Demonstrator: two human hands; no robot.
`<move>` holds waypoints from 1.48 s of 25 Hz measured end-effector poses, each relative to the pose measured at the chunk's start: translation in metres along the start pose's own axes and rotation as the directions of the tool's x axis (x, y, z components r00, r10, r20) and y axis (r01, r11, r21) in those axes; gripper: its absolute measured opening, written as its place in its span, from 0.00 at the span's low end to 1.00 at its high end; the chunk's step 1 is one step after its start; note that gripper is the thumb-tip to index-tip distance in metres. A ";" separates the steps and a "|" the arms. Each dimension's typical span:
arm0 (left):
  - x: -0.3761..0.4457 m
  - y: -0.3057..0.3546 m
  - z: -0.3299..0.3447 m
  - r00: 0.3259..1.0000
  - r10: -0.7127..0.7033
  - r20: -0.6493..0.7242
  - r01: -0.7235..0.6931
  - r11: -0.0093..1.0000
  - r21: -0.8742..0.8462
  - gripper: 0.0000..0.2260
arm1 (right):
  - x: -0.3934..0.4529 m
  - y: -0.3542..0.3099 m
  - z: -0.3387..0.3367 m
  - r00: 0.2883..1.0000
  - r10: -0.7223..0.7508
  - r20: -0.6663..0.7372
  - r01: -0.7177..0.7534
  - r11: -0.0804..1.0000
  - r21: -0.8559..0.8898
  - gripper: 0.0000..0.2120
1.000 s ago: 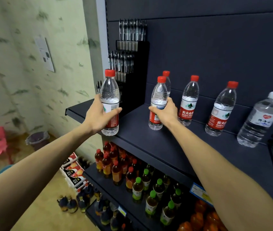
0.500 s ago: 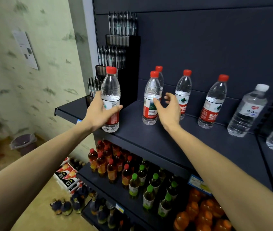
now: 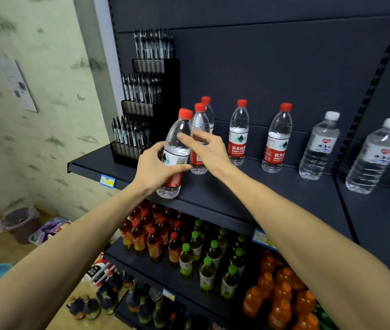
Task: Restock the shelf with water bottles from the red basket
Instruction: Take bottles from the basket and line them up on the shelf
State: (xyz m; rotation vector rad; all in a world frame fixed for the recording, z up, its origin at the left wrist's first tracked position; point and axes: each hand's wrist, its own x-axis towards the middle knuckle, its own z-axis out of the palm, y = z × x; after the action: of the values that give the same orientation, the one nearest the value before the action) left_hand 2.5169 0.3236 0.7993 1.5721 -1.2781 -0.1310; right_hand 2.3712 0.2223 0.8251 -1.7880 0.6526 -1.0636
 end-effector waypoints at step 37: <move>0.025 -0.005 0.013 0.996 -0.084 0.027 0.076 0.972 0.221 0.25 | 0.019 0.032 -0.113 0.916 0.036 -0.400 -0.106 0.982 -0.154 0.17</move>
State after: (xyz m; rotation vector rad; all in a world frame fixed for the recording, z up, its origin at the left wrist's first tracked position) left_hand 2.5222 0.2957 0.8022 1.8193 -1.2923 -0.0711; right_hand 2.2823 0.1438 0.8256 -1.6889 1.0779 -1.3688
